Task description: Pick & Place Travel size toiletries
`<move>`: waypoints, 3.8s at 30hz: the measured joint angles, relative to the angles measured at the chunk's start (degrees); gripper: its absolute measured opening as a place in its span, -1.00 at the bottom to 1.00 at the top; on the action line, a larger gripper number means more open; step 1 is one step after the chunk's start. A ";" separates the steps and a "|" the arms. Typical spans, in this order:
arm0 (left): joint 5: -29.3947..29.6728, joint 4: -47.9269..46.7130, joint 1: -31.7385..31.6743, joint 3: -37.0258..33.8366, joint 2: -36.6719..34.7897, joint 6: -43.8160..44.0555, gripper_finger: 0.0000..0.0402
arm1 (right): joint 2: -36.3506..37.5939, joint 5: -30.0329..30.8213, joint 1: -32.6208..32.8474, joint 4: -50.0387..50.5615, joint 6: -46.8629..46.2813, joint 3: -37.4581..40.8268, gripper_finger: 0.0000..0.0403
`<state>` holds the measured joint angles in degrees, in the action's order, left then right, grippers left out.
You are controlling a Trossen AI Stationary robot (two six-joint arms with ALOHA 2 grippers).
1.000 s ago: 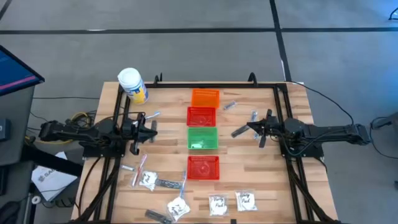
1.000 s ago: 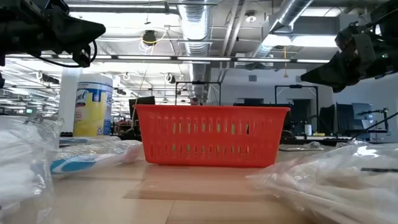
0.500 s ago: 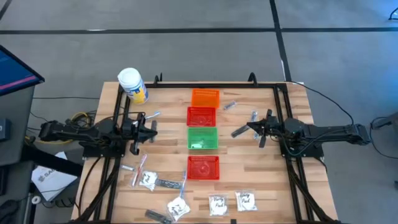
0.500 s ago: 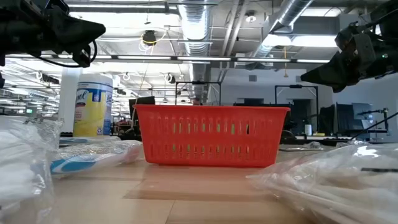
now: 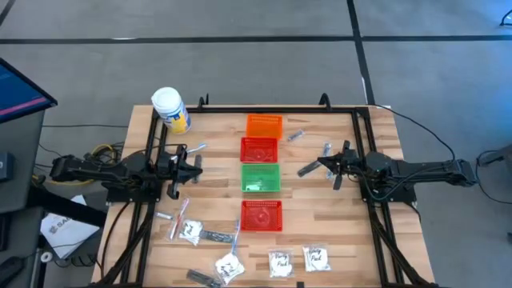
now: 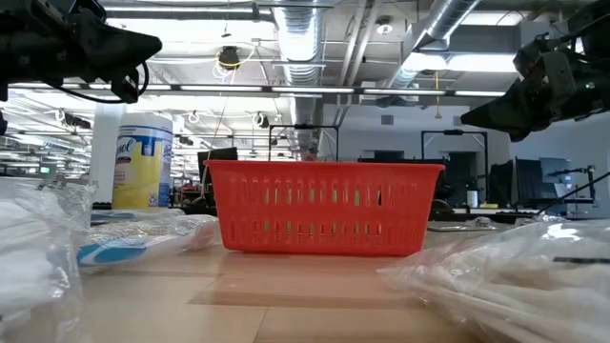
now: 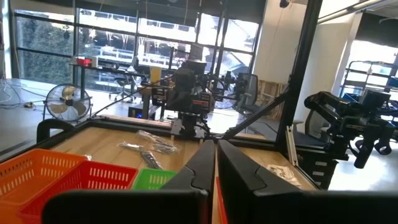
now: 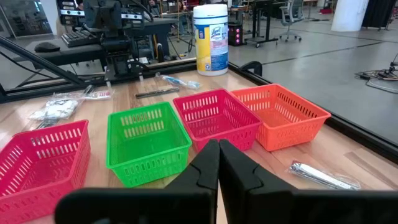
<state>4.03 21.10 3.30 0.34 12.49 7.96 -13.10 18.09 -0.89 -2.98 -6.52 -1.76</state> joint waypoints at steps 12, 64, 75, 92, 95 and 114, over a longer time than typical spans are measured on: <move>0.00 0.00 -0.01 0.01 0.00 -0.01 -0.94 | 0.00 0.00 -0.02 0.00 0.00 0.02 -1.00; 0.63 11.17 -0.01 0.01 -0.04 -2.99 -0.94 | 0.00 0.00 0.00 0.00 0.00 0.01 -1.00; 0.71 13.27 0.01 0.01 0.02 -3.01 -0.94 | 0.00 0.01 0.00 0.00 0.00 0.00 -1.00; 0.92 13.40 0.00 0.00 0.00 -3.01 -0.94 | 0.00 -0.03 0.00 0.00 0.00 0.01 -1.00; 0.88 13.49 0.01 0.02 0.00 -3.01 -0.94 | 0.00 -0.04 0.00 -0.02 0.00 0.00 -1.00; 0.70 13.73 0.01 0.01 0.00 -3.02 -0.94 | 0.00 -0.04 0.00 0.00 0.00 0.00 -1.00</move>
<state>4.73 34.84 3.31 0.35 12.49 4.94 -13.10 18.04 -0.89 -2.98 -6.52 -1.76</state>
